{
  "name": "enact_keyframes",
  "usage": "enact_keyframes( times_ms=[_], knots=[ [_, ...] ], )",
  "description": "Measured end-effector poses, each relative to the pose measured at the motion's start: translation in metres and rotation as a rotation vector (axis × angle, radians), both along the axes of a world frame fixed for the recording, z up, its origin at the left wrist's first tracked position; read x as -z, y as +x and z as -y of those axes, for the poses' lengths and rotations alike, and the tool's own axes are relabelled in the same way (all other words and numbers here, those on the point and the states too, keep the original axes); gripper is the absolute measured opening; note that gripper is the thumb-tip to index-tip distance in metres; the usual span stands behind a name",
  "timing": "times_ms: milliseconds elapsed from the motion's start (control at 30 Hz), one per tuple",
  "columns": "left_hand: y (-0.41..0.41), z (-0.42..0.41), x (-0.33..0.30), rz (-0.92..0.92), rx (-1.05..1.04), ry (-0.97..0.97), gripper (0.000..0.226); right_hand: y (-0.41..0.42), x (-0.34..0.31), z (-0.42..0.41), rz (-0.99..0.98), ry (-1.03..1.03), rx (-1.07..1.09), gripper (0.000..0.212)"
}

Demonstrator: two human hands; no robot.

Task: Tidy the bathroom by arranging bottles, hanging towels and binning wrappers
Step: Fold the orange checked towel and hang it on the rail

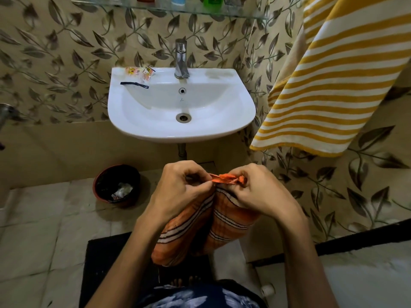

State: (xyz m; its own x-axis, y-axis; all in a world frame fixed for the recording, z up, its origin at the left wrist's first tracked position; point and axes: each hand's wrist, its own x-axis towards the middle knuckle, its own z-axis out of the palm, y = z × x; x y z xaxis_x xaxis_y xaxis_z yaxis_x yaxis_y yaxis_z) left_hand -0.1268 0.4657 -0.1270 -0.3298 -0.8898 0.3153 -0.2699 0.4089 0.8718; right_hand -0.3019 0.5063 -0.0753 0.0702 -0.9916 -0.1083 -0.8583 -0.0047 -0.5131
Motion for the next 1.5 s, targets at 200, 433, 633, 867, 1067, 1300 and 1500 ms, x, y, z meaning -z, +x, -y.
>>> enact_keyframes(
  times_ms=[200,433,633,867,1067,1300,1500],
  knots=[
    [-0.005,-0.003,0.01,0.086,0.216,0.104,0.006,-0.005,-0.009,-0.002,0.211,-0.201,0.01,0.023],
    [-0.008,-0.004,0.009,-0.014,0.244,0.045,0.012,-0.013,-0.011,-0.007,0.308,-0.255,0.034,0.028],
    [-0.012,-0.014,0.006,-0.162,0.222,0.093,0.029,-0.024,-0.014,-0.01,0.337,-0.281,0.124,0.046],
    [-0.012,-0.011,0.017,-0.05,0.24,0.286,0.028,-0.026,-0.012,-0.012,0.313,-0.291,0.17,0.047],
    [-0.004,-0.009,0.026,0.123,0.336,0.311,0.019,-0.033,-0.018,-0.012,0.47,-0.469,0.388,0.029],
    [-0.004,-0.004,0.011,0.154,0.11,0.035,0.026,-0.035,-0.014,-0.008,0.38,-0.325,0.666,0.05],
    [-0.012,-0.008,-0.011,0.197,0.165,-0.103,0.024,0.003,-0.008,-0.005,0.255,-0.042,0.043,0.06]
  ],
)
